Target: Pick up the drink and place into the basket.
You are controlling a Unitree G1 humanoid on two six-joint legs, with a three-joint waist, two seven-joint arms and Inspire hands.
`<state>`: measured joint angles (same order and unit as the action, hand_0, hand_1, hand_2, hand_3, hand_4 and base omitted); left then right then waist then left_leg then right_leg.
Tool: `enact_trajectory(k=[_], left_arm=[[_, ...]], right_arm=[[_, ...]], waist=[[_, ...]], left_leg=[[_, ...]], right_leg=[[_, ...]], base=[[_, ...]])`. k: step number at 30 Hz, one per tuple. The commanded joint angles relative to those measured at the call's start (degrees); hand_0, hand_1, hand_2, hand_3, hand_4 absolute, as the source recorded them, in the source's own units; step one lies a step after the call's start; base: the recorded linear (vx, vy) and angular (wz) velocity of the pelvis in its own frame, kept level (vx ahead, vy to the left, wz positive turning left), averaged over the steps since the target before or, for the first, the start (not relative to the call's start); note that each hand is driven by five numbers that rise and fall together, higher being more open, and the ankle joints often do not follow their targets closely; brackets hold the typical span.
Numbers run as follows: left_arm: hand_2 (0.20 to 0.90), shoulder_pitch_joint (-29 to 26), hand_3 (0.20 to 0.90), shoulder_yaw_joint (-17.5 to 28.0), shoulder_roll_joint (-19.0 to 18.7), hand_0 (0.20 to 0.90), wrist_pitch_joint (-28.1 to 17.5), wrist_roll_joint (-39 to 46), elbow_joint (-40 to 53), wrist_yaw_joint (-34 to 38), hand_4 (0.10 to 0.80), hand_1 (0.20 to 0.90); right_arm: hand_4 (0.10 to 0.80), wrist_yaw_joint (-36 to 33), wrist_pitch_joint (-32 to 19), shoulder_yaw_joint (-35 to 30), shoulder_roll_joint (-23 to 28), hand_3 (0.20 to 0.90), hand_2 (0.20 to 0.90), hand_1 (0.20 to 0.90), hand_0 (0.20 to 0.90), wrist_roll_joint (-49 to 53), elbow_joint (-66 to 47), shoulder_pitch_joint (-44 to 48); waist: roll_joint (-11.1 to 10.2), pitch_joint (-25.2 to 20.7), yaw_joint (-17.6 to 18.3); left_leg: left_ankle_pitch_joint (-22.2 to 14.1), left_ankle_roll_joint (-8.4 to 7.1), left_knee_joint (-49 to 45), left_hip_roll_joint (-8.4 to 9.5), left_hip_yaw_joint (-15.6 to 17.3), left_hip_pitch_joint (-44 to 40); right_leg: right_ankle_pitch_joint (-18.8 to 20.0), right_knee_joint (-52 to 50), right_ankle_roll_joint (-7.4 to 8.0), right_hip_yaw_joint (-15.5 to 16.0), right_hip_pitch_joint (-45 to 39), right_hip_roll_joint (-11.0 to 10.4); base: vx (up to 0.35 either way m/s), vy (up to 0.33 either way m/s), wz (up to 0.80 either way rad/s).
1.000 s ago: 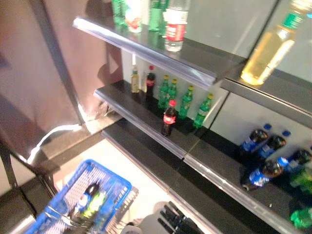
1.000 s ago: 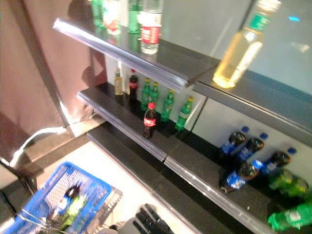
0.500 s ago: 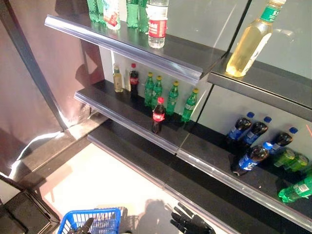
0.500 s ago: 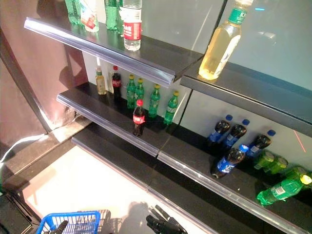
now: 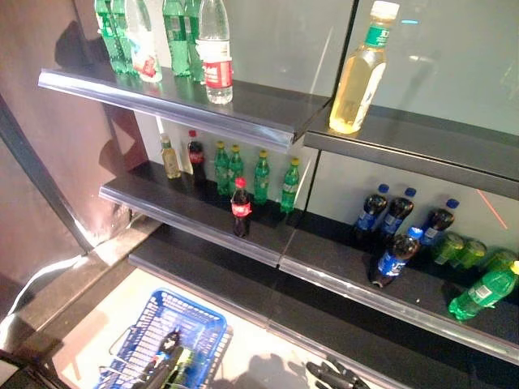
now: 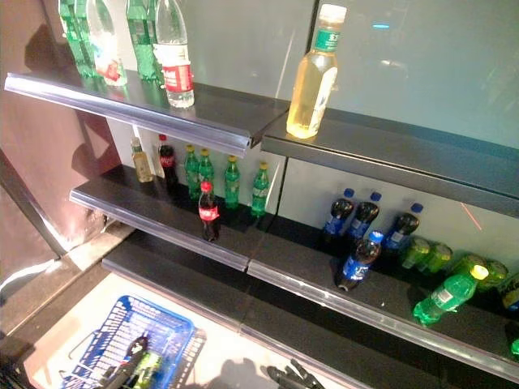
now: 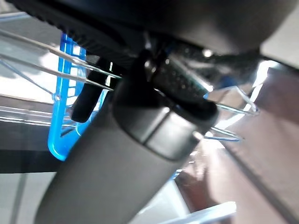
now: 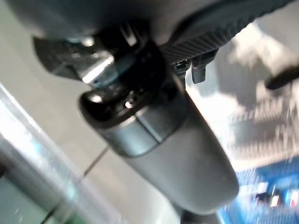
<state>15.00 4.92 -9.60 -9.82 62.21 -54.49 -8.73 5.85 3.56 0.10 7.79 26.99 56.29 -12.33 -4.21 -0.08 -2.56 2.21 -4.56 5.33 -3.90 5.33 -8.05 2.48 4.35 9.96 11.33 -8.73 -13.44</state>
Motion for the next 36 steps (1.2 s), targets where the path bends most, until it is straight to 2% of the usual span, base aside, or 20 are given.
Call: enact_trajectory(k=[1, 8, 13, 17, 20, 21, 22, 23, 24, 25, 26, 27, 29, 30, 32, 35, 36], left_arm=[[0.3, -4.5, 0.2, 3.5, -1.0, 0.3, -5.8, 0.1, 2.8, -1.4, 0.1, 0.3], [0.3, -7.3, 0.2, 3.4, -0.5, 0.3, -6.0, -2.7, -5.0, 1.4, 0.1, 0.3], [0.3, -8.1, 0.2, 3.8, -0.5, 0.3, -6.1, -4.9, -7.6, 4.3, 0.1, 0.3], [0.3, -8.3, 0.2, 4.1, -0.5, 0.3, -7.4, -3.3, -8.5, 4.9, 0.1, 0.3], [0.3, -8.3, 0.2, 4.1, -0.5, 0.3, -7.4, -3.3, -8.5, 4.9, 0.1, 0.3], [0.3, -8.7, 0.2, 4.3, 0.4, 0.3, -7.8, -2.5, -7.9, 5.1, 0.1, 0.3], [0.3, -8.7, 0.2, 4.4, 0.5, 0.3, -7.7, -2.5, -7.9, 5.0, 0.1, 0.3], [0.3, -9.0, 0.2, 4.7, 0.9, 0.3, -7.7, -2.6, -8.0, 4.6, 0.1, 0.3], [0.3, -9.2, 0.2, 4.9, 1.6, 0.3, -8.0, -2.5, -8.3, 4.3, 0.1, 0.3], [0.3, -9.2, 0.2, 4.9, 2.0, 0.3, -8.3, -2.0, -8.3, 4.4, 0.1, 0.3], [0.3, -9.2, 0.2, 4.9, 2.9, 0.3, -8.8, -1.4, -8.1, 4.6, 0.1, 0.3], [0.3, -9.1, 0.2, 4.8, 3.1, 0.3, -8.9, -1.4, -8.1, 4.6, 0.1, 0.3], [0.3, -8.7, 0.2, 4.4, 4.0, 0.3, -9.6, -0.5, -7.8, 5.0, 0.1, 0.3], [0.3, -8.7, 0.2, 4.3, 4.0, 0.3, -9.2, -0.6, -7.8, 5.2, 0.1, 0.3], [0.3, -9.4, 0.2, 4.2, 2.9, 0.3, -8.3, -0.7, -8.9, 5.2, 0.1, 0.3], [0.3, -9.5, 0.2, 4.2, 2.8, 0.3, -8.2, -0.8, -9.1, 5.2, 0.1, 0.3], [0.3, -10.2, 0.2, 3.5, 2.5, 0.3, -8.9, -0.7, -10.3, 5.1, 0.1, 0.3]], right_arm=[[0.8, -6.1, -2.2, -1.1, 3.2, 0.9, 0.9, 0.9, 0.9, -4.4, 3.4, -0.3], [0.8, -9.2, -4.0, -1.7, 2.5, 0.9, 0.9, 0.9, 0.9, -7.5, 11.1, 2.0], [0.8, -9.1, -5.1, -0.1, 2.0, 0.9, 0.9, 0.9, 0.9, -7.4, 11.3, 2.8], [0.8, -7.9, -5.9, 1.3, 2.4, 0.9, 0.9, 0.9, 0.9, -8.6, 11.6, 3.7], [0.8, -7.9, -5.9, 1.3, 2.4, 0.9, 0.9, 0.9, 0.9, -8.6, 11.6, 3.7], [0.8, -6.9, -5.1, 2.7, 3.2, 0.9, 0.9, 0.9, 0.9, -9.6, 11.9, 4.4], [0.8, -7.0, -5.1, 2.8, 3.2, 0.9, 0.9, 0.9, 0.9, -9.6, 11.8, 4.5], [0.8, -7.3, -5.1, 3.1, 3.3, 0.9, 0.9, 0.9, 0.9, -9.1, 11.8, 4.9], [0.8, -7.6, -4.8, 3.4, 3.5, 0.9, 0.9, 0.9, 0.9, -8.5, 11.8, 5.5], [0.8, -7.4, -4.7, 3.4, 3.7, 0.9, 0.9, 0.9, 0.9, -8.5, 11.8, 5.8], [0.8, -6.9, -4.5, 3.5, 4.2, 0.9, 0.9, 0.9, 0.9, -8.4, 11.8, 6.4], [0.8, -6.9, -4.5, 3.5, 4.3, 0.9, 0.9, 0.9, 0.9, -8.3, 11.7, 6.5], [0.8, -6.6, -4.4, 3.6, 4.7, 0.9, 0.9, 0.9, 0.9, -8.5, 11.0, 6.7], [0.8, -6.4, -4.6, 3.5, 4.8, 0.9, 0.9, 0.9, 0.9, -8.5, 10.9, 6.9], [0.8, -6.8, -4.8, 3.5, 4.7, 0.9, 0.9, 0.9, 0.9, -8.6, 11.5, 7.5], [0.8, -7.0, -4.7, 3.5, 4.7, 0.9, 0.9, 0.9, 0.9, -8.4, 11.6, 7.7], [0.8, -7.3, -5.0, 4.0, 4.3, 0.9, 0.9, 0.9, 0.9, -7.4, 12.2, 7.9]], waist=[[2.5, 2.6, 0.2], [2.5, 2.5, 1.3], [2.3, 2.6, 2.3], [2.5, 2.6, 3.1], [2.6, 2.6, 3.1], [2.3, 3.5, 3.1], [2.3, 3.7, 3.0], [1.7, 4.2, 2.8], [1.1, 4.7, 2.2], [0.9, 4.8, 2.0], [0.6, 4.9, 1.3], [0.6, 4.9, 1.2], [1.0, 5.2, 0.6], [1.4, 5.2, 0.8], [1.9, 4.7, 2.4], [1.9, 4.7, 2.6], [2.0, 4.4, 3.1]], left_leg=[[-1.4, 2.8, -2.4, 0.4, 0.6, -0.3], [-1.5, 2.67, -2.6, -0.1, 1.7, -0.2], [-1.4, 2.09, -3.2, -1.45, 2.4, -0.1], [-0.2, 0.83, -1.9, -4.12, 2.9, -0.9], [-0.2, 0.81, -1.9, -4.14, 2.9, -0.9], [2.2, -1.51, -3.1, -7.57, 2.7, 1.0], [2.5, -1.69, -4.0, -7.78, 2.5, 1.6], [1.3, -1.39, -8.6, -6.53, 1.6, 3.3], [-1.5, -0.51, -14.3, -3.36, -0.2, 5.1], [-2.8, 0.02, -17.0, -1.31, -1.0, 6.2], [-3.9, 1.13, -22.0, 3.4, -2.9, 8.9], [-4.3, 1.38, -23.5, 4.28, -3.3, 9.7], [-3.8, 2.32, -27.1, 9.74, -4.9, 12.3], [-4.1, 2.7, -25.4, 10.51, -4.4, 11.8], [-6.0, 3.71, -18.3, 10.02, -1.9, 7.9], [-6.3, 3.86, -17.2, 9.95, -1.8, 7.2], [-6.6, 4.41, -12.8, 10.21, -2.3, 5.1]], right_leg=[[4.0, -0.7, -1.26, -0.3, 1.3, -0.2], [3.9, -1.3, -1.49, -1.4, 2.1, 0.4], [2.4, -3.0, -2.66, -2.4, 3.2, 2.5], [1.1, -2.9, -4.44, -3.1, 3.5, 5.8], [1.1, -2.9, -4.46, -3.1, 3.5, 5.8], [1.1, -1.9, -6.09, -3.3, 3.8, 8.5], [1.1, -1.8, -6.32, -3.4, 3.8, 8.7], [1.5, -1.2, -6.74, -3.5, 3.7, 8.7], [2.2, -0.5, -6.87, -3.6, 3.7, 8.3], [2.4, -0.2, -6.92, -3.6, 3.9, 8.1], [2.7, 0.0, -7.11, -3.7, 4.4, 7.8], [2.7, -0.1, -7.14, -3.6, 4.5, 7.8], [3.4, -0.3, -7.26, -3.9, 5.1, 8.8], [3.5, -0.5, -7.18, -3.9, 5.5, 9.5], [3.4, -1.3, -6.98, -4.1, 6.9, 10.8], [3.3, -1.3, -6.95, -4.3, 7.0, 10.9], [3.1, -2.1, -7.11, -4.6, 7.7, 12.2]], base=[[-0.003, -0.04, -0.16], [-0.013, -0.097, -0.19], [-0.041, -0.245, -0.11], [-0.053, -0.314, -0.01], [-0.07, -0.179, -0.14], [-0.23, -0.519, -0.16], [-0.313, -0.634, -0.28], [-0.2, -0.265, -0.43], [-0.203, -0.236, -0.76], [-0.215, -0.179, -0.68], [-0.154, -0.097, -0.71], [-0.17, -0.092, -0.69], [-0.154, -0.053, -0.97], [-0.132, -0.022, -0.95], [-0.089, 0.013, -0.39], [-0.039, -0.002, -0.53], [-0.041, -0.021, -0.3]])
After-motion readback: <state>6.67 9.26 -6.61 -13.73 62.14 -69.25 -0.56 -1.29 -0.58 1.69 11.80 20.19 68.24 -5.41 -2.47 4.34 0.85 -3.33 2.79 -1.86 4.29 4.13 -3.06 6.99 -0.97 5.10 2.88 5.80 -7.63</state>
